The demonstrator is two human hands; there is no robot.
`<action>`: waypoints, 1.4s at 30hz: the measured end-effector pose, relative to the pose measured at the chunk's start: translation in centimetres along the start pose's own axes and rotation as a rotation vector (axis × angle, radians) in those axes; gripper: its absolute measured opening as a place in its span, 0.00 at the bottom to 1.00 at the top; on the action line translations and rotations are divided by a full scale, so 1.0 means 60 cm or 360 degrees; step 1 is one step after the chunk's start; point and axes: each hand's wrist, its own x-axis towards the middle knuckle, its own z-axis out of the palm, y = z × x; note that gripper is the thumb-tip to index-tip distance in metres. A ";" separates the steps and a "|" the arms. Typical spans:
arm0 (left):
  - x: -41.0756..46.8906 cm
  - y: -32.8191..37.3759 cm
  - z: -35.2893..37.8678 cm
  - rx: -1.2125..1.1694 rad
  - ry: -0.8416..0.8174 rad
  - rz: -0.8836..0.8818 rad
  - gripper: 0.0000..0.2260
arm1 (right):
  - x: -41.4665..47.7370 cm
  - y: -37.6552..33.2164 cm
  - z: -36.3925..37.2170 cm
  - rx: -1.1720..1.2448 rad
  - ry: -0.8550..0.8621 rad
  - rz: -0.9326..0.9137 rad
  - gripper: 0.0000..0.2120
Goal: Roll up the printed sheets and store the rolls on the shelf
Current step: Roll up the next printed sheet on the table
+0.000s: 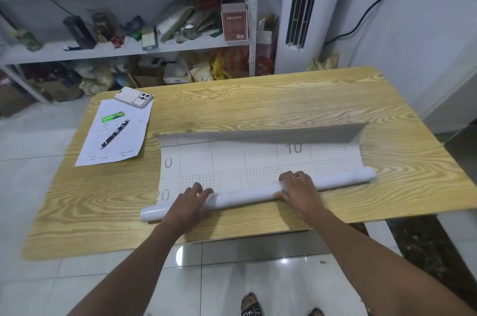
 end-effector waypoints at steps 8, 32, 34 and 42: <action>0.002 0.000 0.000 0.0031 0.0001 -0.0008 0.20 | -0.005 0.000 0.006 -0.0116 0.0141 -0.0024 0.18; 0.002 0.007 -0.003 0.0359 0.0079 0.0059 0.30 | 0.013 0.014 0.016 -0.0268 0.0154 -0.0068 0.14; 0.004 0.004 -0.002 0.0357 0.0106 0.0045 0.33 | 0.011 0.016 0.016 -0.0309 0.0188 -0.0072 0.11; 0.013 0.009 -0.002 0.0185 0.0047 -0.0070 0.19 | 0.011 0.017 0.018 -0.0315 0.0262 -0.0072 0.18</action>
